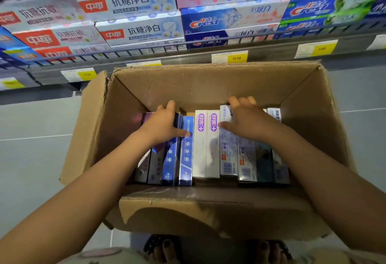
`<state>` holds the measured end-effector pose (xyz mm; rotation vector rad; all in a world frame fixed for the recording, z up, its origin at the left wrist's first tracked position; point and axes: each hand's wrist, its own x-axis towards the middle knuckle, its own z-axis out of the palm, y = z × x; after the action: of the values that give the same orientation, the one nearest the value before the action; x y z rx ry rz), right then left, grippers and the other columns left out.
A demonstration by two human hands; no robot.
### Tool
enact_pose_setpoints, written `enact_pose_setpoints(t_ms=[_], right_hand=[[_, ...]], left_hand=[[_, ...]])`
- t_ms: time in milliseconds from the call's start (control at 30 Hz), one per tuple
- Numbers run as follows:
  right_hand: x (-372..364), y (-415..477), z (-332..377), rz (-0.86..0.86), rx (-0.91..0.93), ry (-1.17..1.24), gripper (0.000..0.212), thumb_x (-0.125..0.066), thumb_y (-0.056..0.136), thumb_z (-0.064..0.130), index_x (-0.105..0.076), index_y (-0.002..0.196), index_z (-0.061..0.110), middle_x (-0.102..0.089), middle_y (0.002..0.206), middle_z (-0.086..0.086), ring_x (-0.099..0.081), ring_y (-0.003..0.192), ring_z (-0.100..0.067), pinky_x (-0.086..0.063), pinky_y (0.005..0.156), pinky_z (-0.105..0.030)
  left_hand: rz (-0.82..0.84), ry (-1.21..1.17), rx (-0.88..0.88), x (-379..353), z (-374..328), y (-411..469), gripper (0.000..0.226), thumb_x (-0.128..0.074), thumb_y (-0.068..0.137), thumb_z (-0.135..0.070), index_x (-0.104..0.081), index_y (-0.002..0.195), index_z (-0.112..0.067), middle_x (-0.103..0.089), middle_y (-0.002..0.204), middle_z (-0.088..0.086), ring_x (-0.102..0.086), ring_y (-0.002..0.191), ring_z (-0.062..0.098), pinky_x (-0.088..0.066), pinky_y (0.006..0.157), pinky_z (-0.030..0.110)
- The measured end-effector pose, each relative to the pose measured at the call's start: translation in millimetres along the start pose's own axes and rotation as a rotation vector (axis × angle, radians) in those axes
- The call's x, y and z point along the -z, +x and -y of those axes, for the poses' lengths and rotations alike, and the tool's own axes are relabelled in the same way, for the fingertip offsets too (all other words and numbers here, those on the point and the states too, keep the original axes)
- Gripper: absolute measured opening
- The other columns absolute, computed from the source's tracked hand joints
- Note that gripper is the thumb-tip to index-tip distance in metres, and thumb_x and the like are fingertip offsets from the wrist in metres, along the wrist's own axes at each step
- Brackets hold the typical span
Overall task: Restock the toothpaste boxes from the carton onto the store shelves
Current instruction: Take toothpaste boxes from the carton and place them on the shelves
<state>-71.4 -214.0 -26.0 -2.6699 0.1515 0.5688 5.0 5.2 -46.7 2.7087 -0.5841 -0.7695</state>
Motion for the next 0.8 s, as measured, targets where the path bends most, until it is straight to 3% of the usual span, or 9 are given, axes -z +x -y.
enact_pose_setpoints(t_ms=[133,267,367,467,533,600,700,800], right_hand=[[0,0,1,-0.010,0.012,-0.029,0.066,-0.057,0.085,0.052,-0.033,0.135,0.014,-0.044,0.136,-0.013,-0.033,0.128,-0.028,-0.036,0.097,-0.041],[-1,2,1,0.033,0.032,0.004,0.067,-0.058,0.084,0.053,-0.034,0.134,0.016,-0.044,0.138,-0.011,-0.031,0.130,-0.028,-0.035,0.099,-0.042],[0,2,5,0.110,0.048,0.210,0.075,-0.063,0.080,0.053,-0.031,0.140,0.021,-0.044,0.139,-0.008,-0.035,0.130,-0.024,-0.039,0.098,-0.039],[3,2,15,0.187,0.027,0.511,0.075,-0.071,0.072,0.053,-0.042,0.135,0.025,-0.054,0.114,0.003,-0.054,0.104,-0.012,-0.045,0.086,-0.028],[6,0,20,0.271,0.028,0.660,0.072,-0.074,0.065,0.054,-0.051,0.126,0.024,-0.060,0.109,0.007,-0.060,0.101,-0.012,-0.049,0.089,-0.031],[6,-1,21,0.330,0.047,0.781,0.060,-0.075,0.069,0.046,-0.056,0.118,0.017,-0.068,0.110,-0.001,-0.065,0.103,-0.018,-0.051,0.094,-0.040],[9,-5,20,0.358,0.061,0.927,0.036,-0.068,0.083,0.024,-0.058,0.114,0.009,-0.071,0.108,-0.005,-0.068,0.100,-0.019,-0.053,0.092,-0.040],[14,-4,15,0.337,0.045,0.925,0.035,-0.069,0.083,0.019,-0.058,0.114,0.007,-0.071,0.108,-0.007,-0.069,0.097,-0.019,-0.055,0.088,-0.039]], left_hand=[[-0.070,-0.021,-0.031,1,-2,-1,0.059,-0.081,0.070,-0.033,-0.032,0.093,-0.011,-0.055,0.075,0.005,-0.059,0.075,0.030,-0.033,0.049,0.031],[-0.103,-0.285,0.013,13,2,-4,0.049,-0.085,0.066,-0.021,-0.049,0.097,-0.009,-0.065,0.094,0.008,-0.064,0.085,0.026,-0.052,0.069,0.042],[-0.056,-0.599,0.030,31,-1,-11,0.043,-0.084,0.065,-0.008,-0.052,0.095,-0.011,-0.067,0.098,0.009,-0.068,0.082,0.023,-0.058,0.064,0.039],[-0.028,-0.855,-0.010,41,-14,-19,0.036,-0.077,0.069,0.000,-0.053,0.091,-0.016,-0.066,0.089,0.006,-0.065,0.074,0.018,-0.056,0.053,0.028],[-0.024,-1.021,-0.039,42,-23,-23,0.036,-0.074,0.071,0.003,-0.055,0.094,-0.016,-0.068,0.082,0.002,-0.067,0.072,0.015,-0.057,0.055,0.028],[-0.014,-1.165,-0.073,39,-27,-23,0.037,-0.073,0.068,0.002,-0.057,0.097,-0.016,-0.070,0.080,-0.001,-0.068,0.072,0.015,-0.058,0.062,0.032],[-0.014,-1.323,-0.085,34,-33,-22,0.043,-0.070,0.066,-0.001,-0.058,0.104,-0.014,-0.072,0.082,0.000,-0.070,0.074,0.016,-0.058,0.063,0.031],[-0.022,-1.357,-0.075,27,-39,-21,0.050,-0.068,0.070,-0.002,-0.055,0.118,-0.008,-0.072,0.090,0.003,-0.070,0.081,0.017,-0.056,0.068,0.029]])
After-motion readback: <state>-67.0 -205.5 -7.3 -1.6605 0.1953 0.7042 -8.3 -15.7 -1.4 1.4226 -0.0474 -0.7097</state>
